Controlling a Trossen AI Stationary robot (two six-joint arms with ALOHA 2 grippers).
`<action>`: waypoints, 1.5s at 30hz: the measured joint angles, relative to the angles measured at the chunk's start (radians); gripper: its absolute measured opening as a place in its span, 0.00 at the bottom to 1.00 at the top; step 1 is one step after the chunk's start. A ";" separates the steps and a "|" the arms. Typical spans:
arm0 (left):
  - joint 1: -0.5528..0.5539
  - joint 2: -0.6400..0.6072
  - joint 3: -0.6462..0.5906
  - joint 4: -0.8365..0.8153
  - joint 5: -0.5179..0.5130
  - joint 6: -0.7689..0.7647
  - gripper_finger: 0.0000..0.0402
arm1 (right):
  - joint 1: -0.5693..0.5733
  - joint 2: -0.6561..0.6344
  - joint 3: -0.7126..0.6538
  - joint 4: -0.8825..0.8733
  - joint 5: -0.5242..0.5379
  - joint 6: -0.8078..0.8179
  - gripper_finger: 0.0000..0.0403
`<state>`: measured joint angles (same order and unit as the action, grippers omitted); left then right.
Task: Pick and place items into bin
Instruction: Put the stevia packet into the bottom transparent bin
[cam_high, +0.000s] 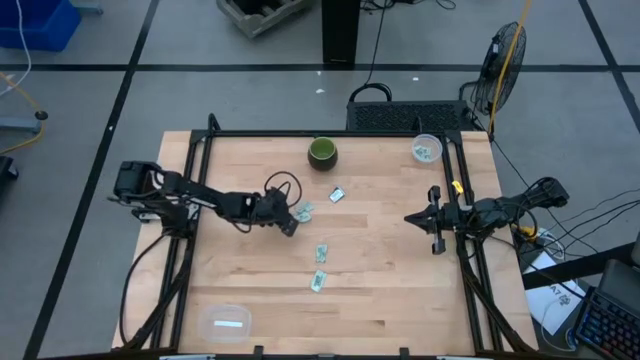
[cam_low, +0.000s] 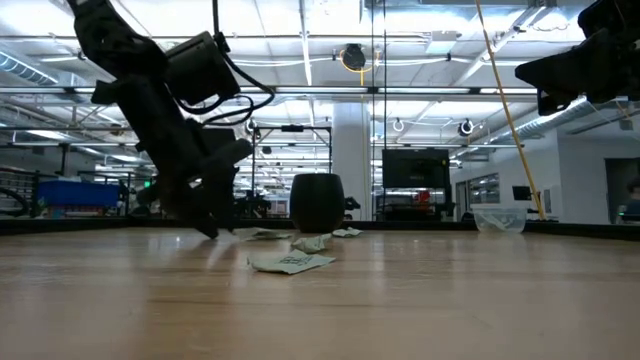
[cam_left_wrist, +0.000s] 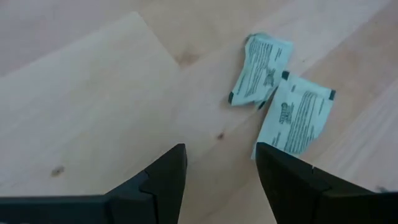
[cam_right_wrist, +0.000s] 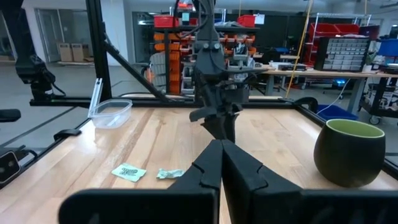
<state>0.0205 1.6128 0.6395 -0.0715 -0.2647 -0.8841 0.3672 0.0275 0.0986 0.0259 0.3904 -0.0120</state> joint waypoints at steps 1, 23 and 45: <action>0.003 0.001 0.000 0.003 0.003 0.001 0.50 | 0.000 0.002 0.000 0.001 0.001 0.000 0.00; -0.056 -0.062 -0.003 0.099 0.089 0.198 0.50 | 0.000 0.002 0.000 0.001 0.001 0.000 0.00; -0.105 0.053 0.000 0.144 -0.045 0.494 0.50 | 0.000 0.002 0.000 0.001 0.001 0.000 0.00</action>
<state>-0.0848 1.6654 0.6392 0.0720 -0.3100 -0.3905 0.3672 0.0292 0.0986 0.0265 0.3911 -0.0124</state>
